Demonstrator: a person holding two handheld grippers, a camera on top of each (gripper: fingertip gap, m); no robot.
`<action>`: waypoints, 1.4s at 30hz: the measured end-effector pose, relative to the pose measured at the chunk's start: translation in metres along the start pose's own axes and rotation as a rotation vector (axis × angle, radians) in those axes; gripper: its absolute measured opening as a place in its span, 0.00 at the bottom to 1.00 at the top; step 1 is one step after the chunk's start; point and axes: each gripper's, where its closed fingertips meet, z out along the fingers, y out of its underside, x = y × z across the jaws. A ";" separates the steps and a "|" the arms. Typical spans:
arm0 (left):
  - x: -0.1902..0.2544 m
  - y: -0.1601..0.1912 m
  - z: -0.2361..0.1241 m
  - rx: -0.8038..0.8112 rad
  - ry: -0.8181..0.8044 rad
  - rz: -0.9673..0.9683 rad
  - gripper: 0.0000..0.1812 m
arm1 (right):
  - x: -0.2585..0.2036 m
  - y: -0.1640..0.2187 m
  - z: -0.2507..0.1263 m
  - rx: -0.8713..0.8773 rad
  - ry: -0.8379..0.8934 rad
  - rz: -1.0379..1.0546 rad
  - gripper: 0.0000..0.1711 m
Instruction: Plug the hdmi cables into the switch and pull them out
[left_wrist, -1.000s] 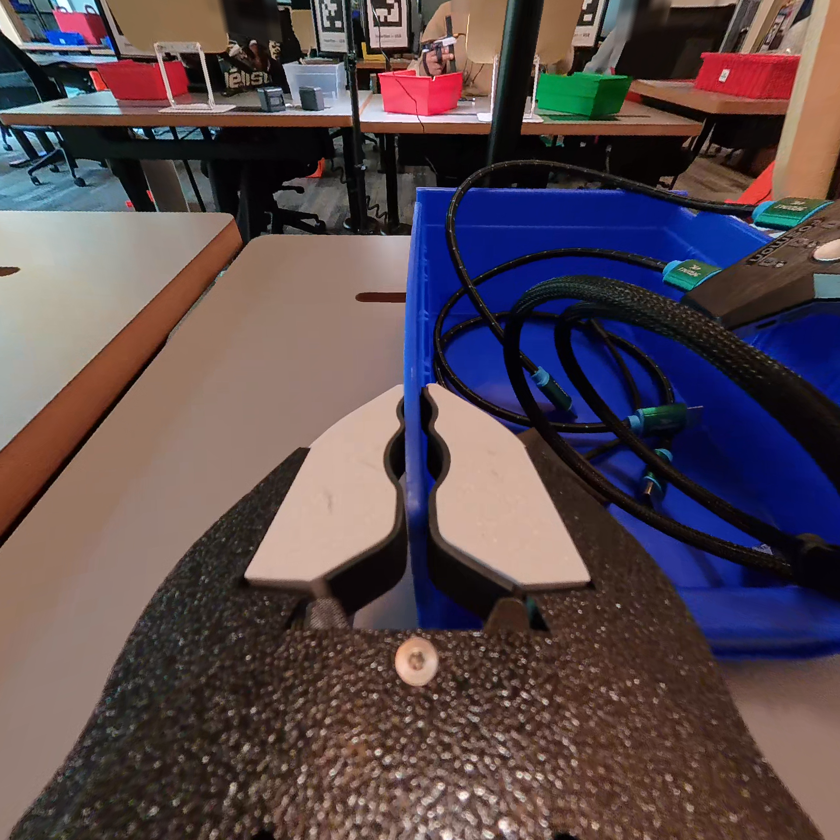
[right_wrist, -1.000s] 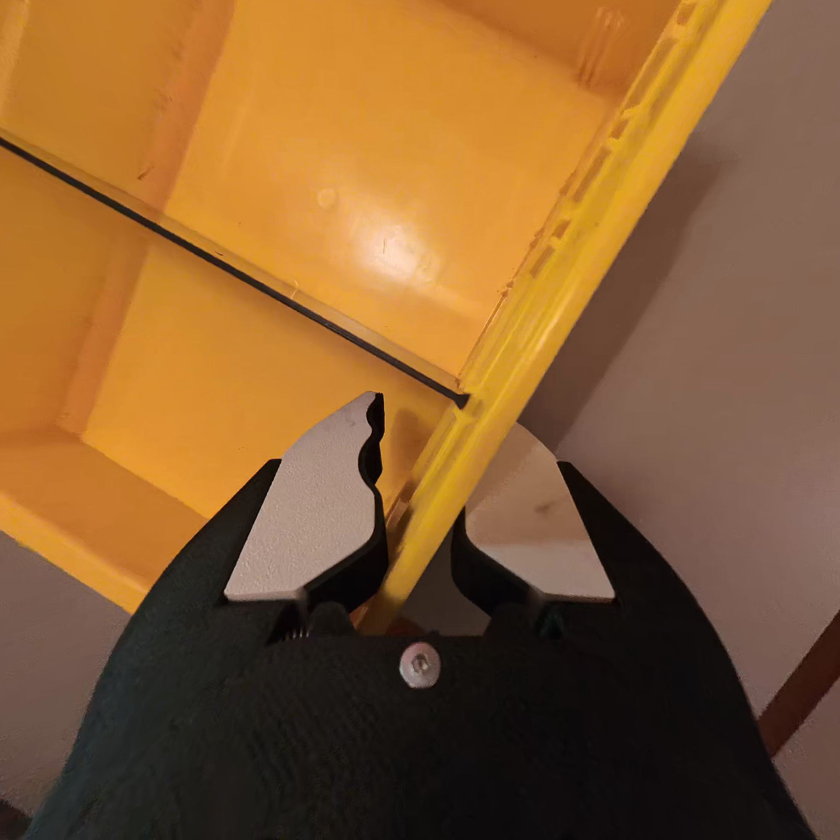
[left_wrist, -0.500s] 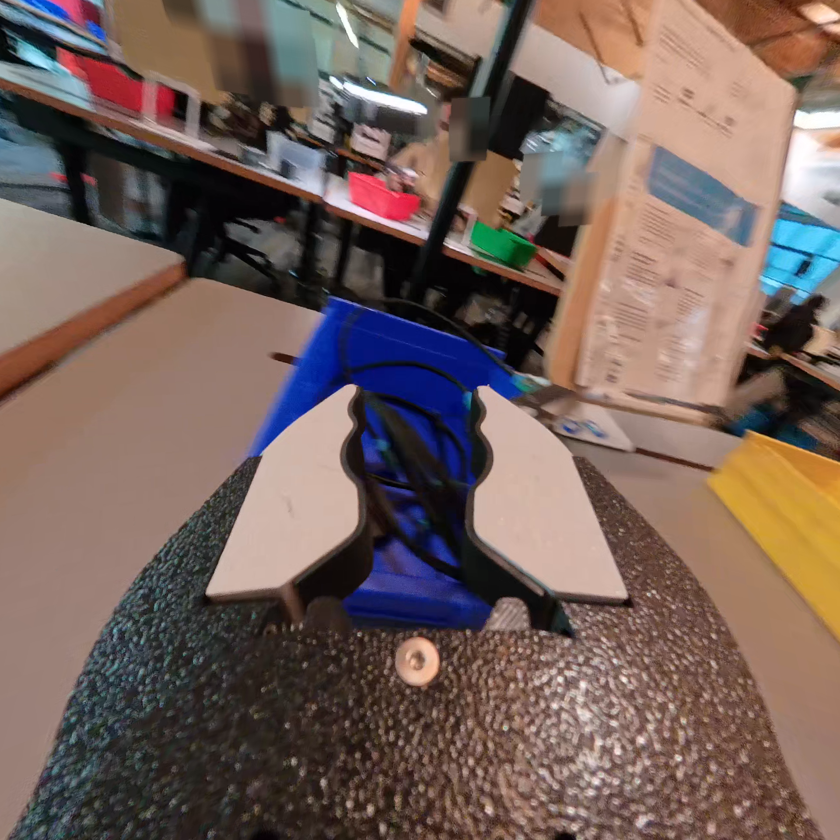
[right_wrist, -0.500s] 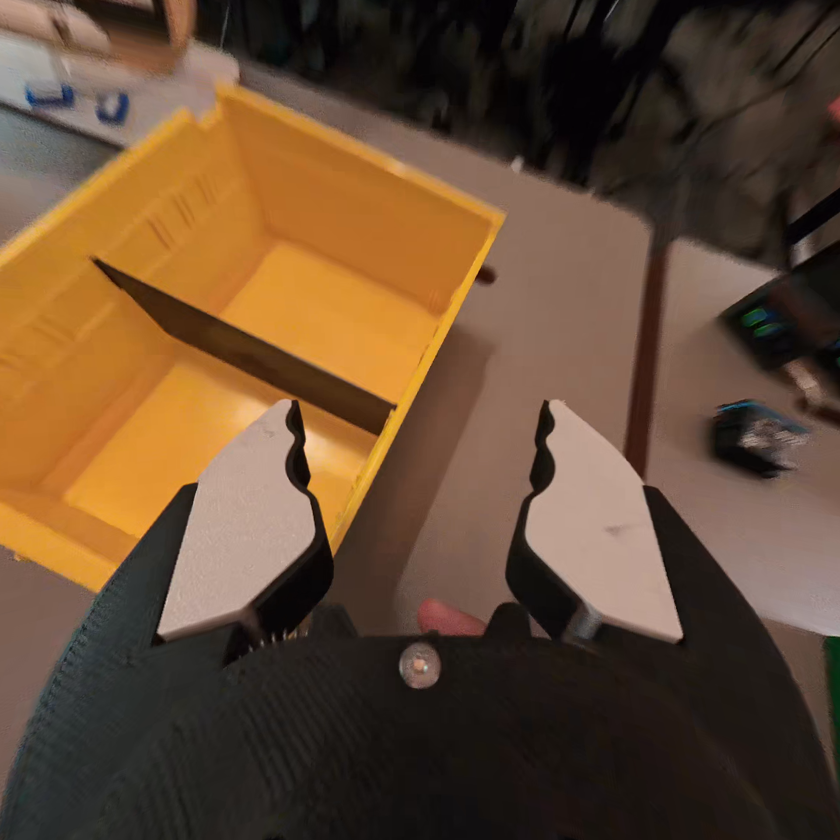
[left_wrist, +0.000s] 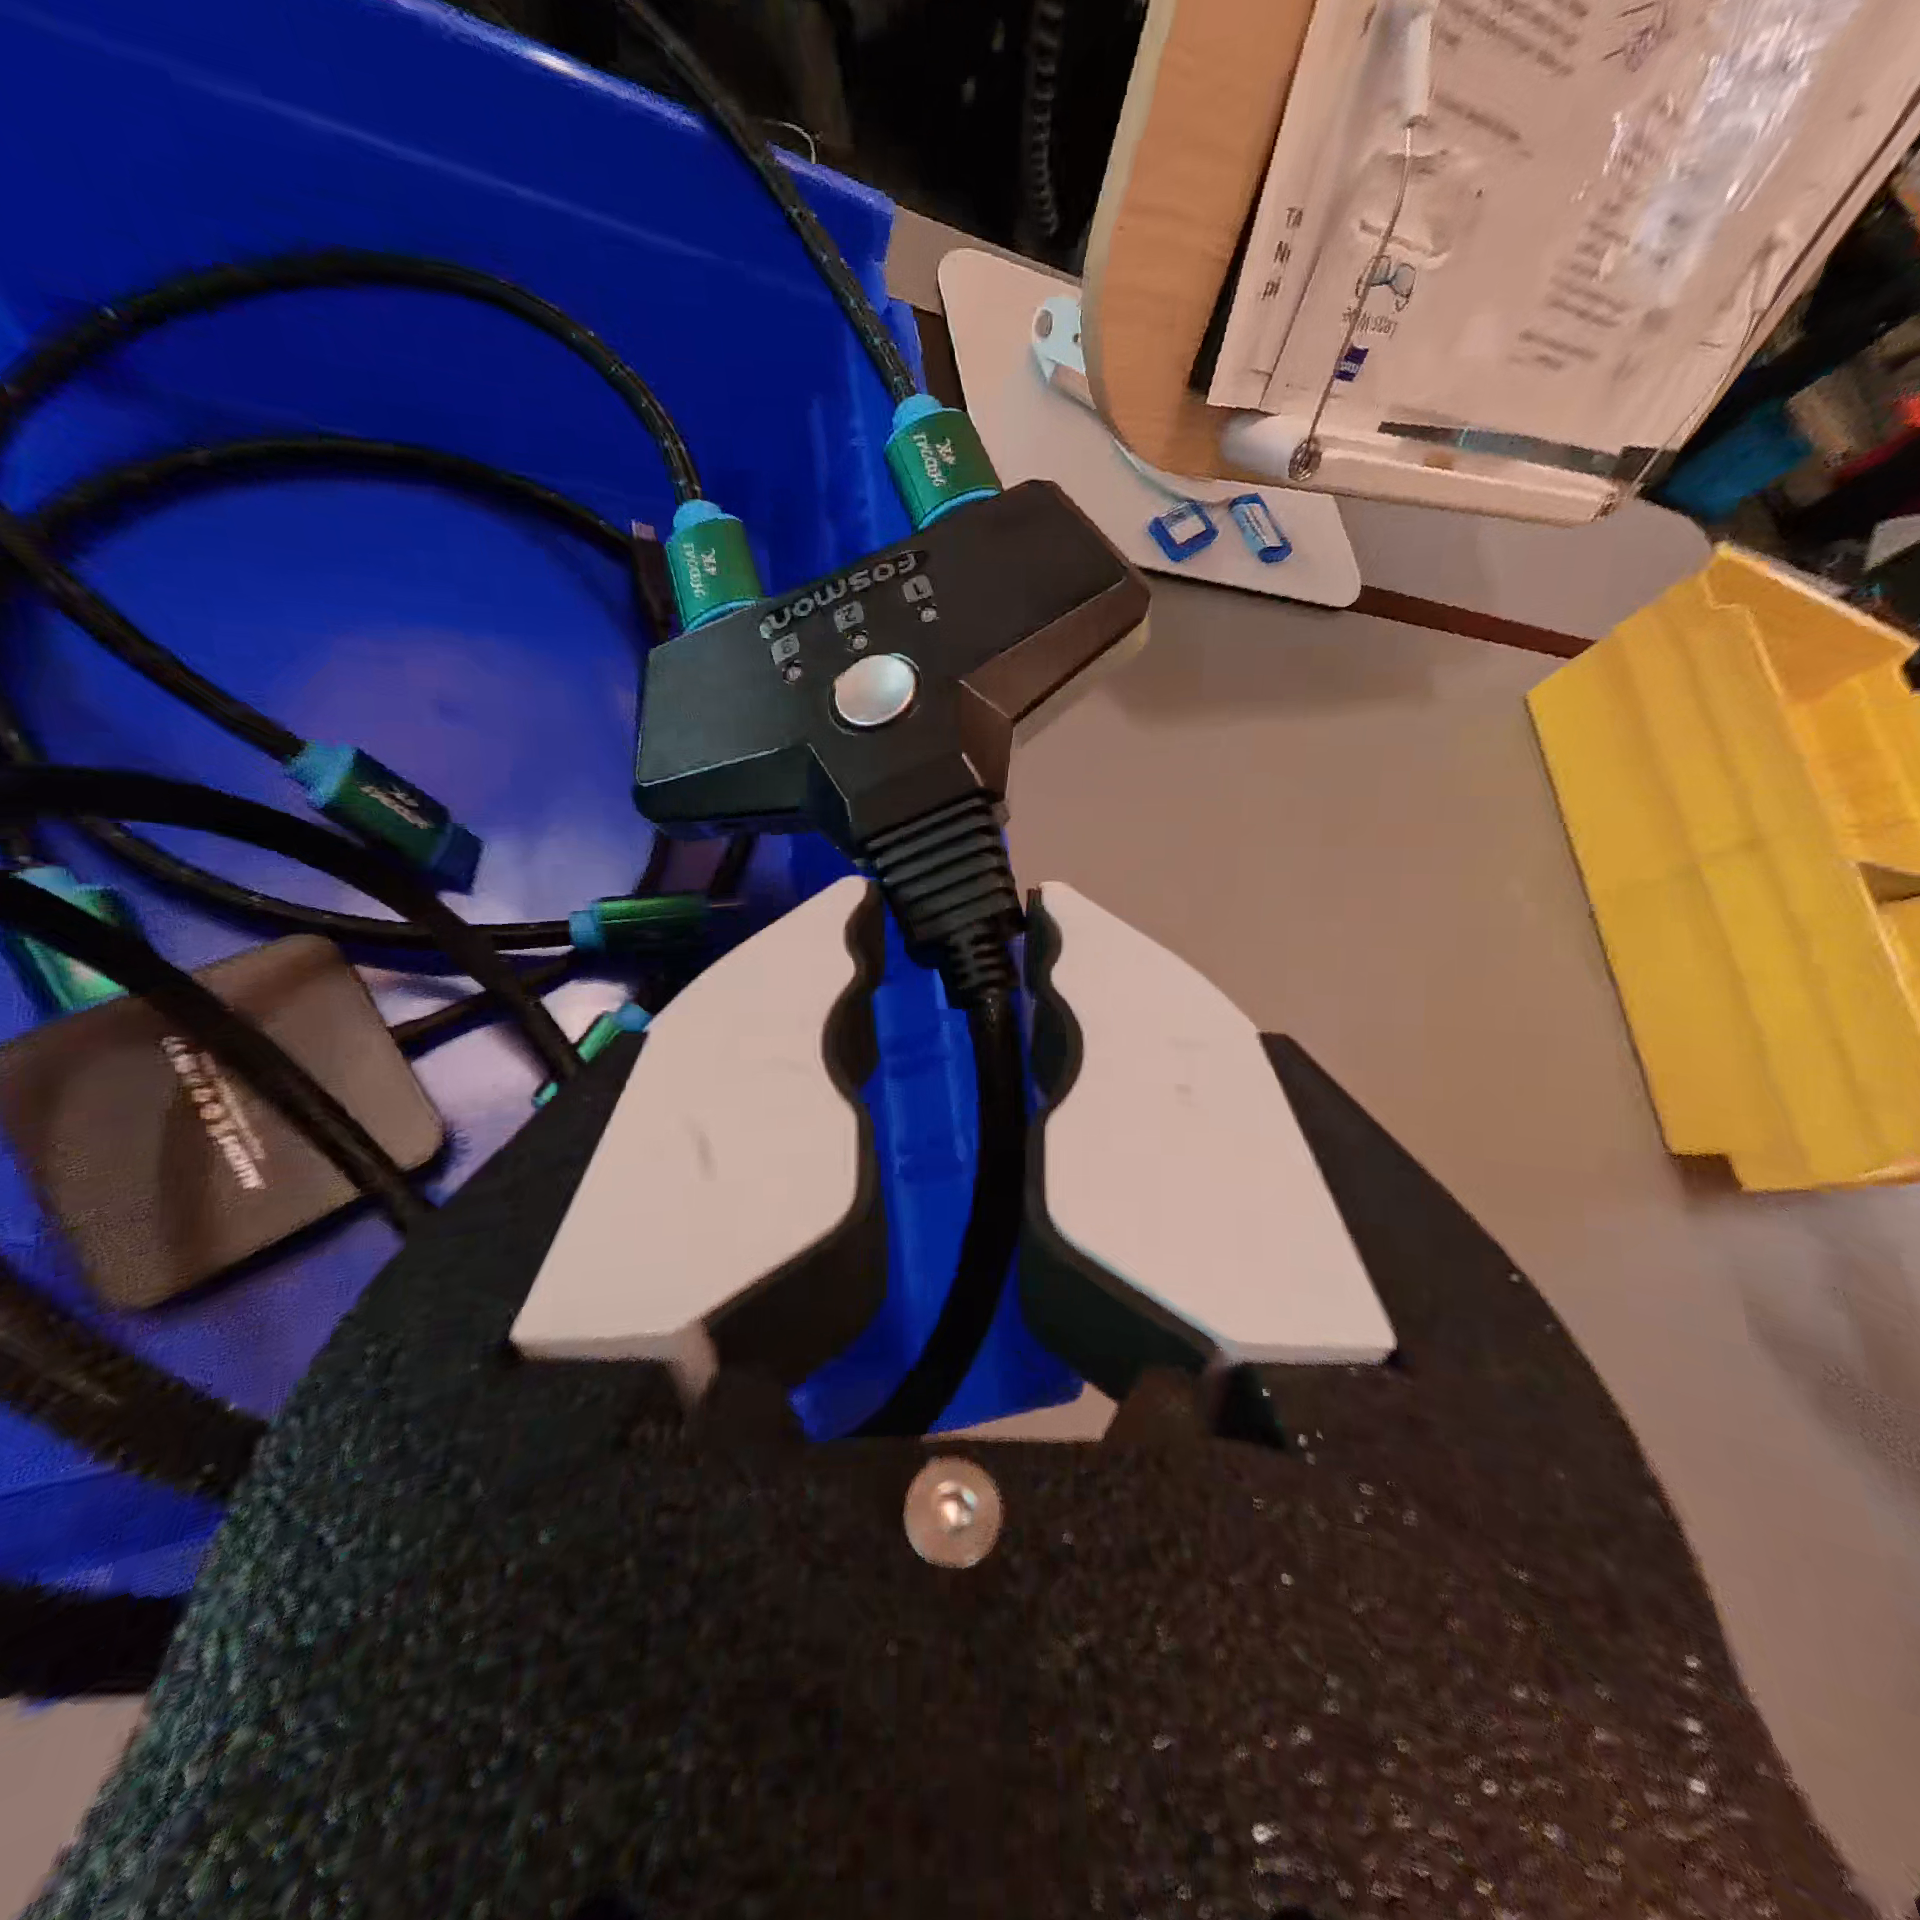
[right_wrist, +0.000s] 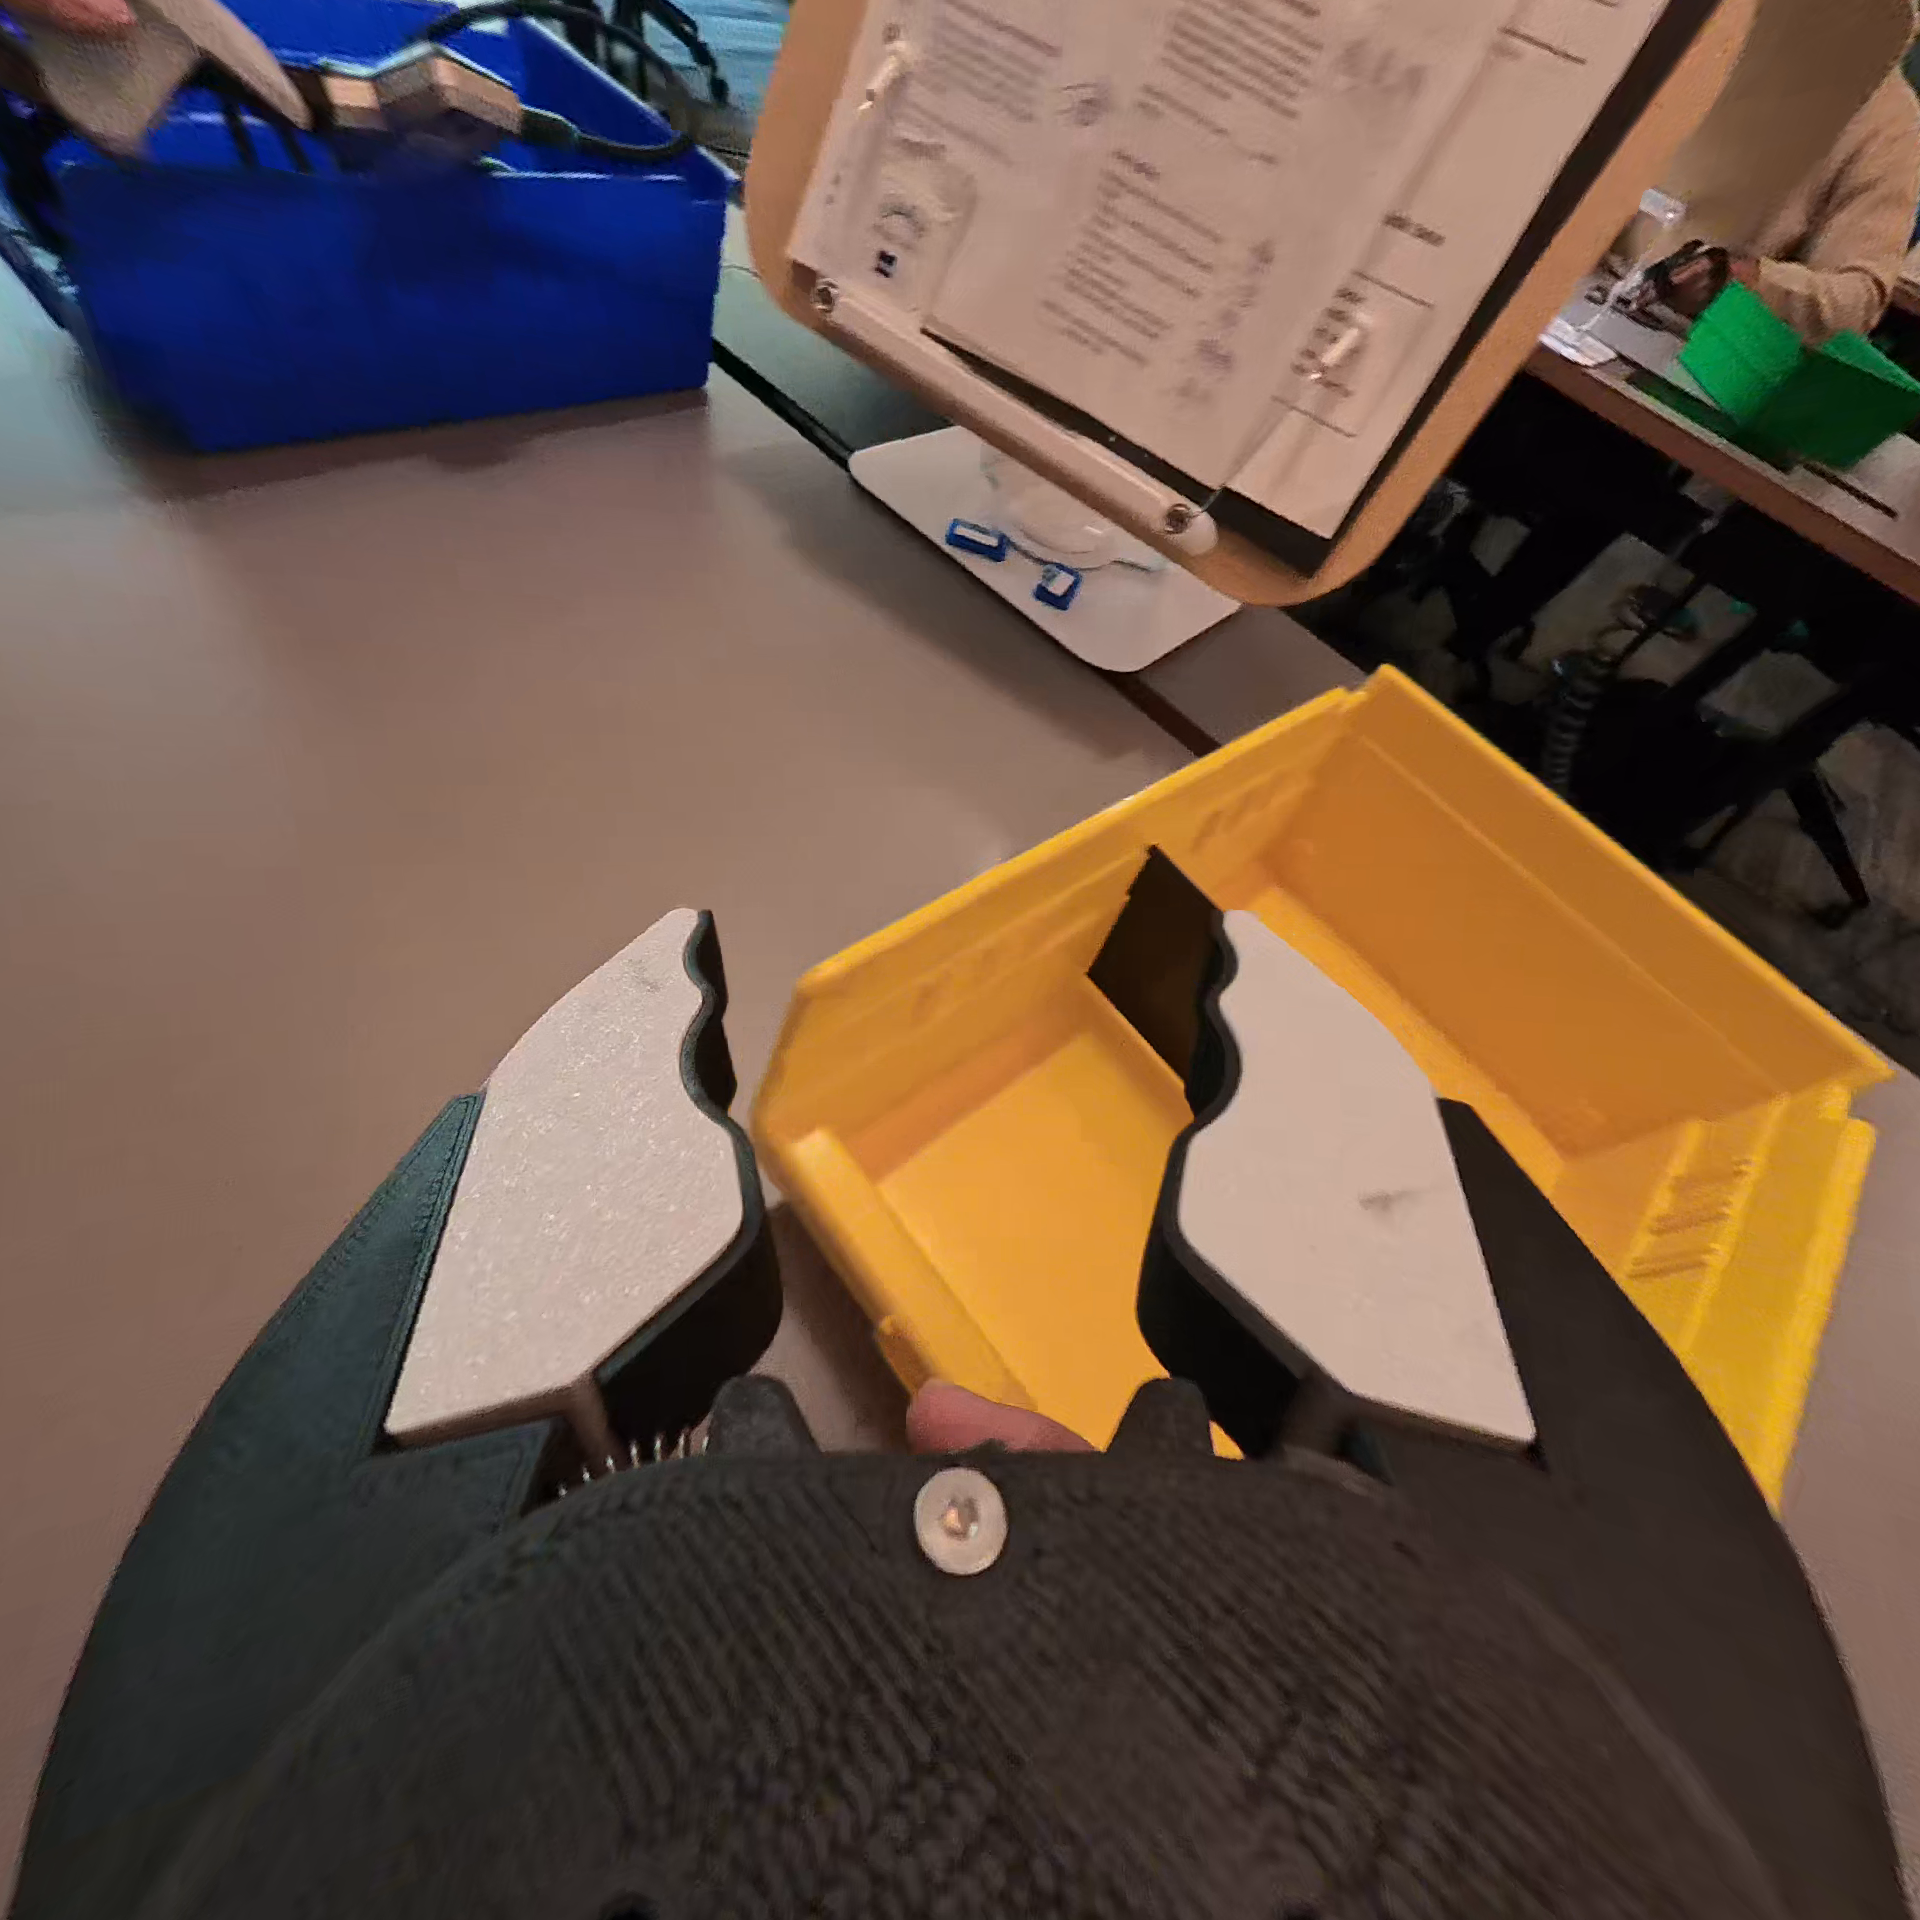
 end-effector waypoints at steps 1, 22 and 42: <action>0.001 0.001 0.002 0.003 0.009 -0.012 0.14 | -0.007 0.001 0.001 0.006 -0.019 0.002 0.50; 0.178 -0.042 -0.147 0.688 -0.043 0.968 0.12 | -0.123 -0.132 0.012 0.527 -0.561 0.533 0.58; 0.271 0.082 -0.082 0.772 0.518 1.071 0.23 | -0.129 -0.121 0.021 0.740 -0.776 1.339 0.13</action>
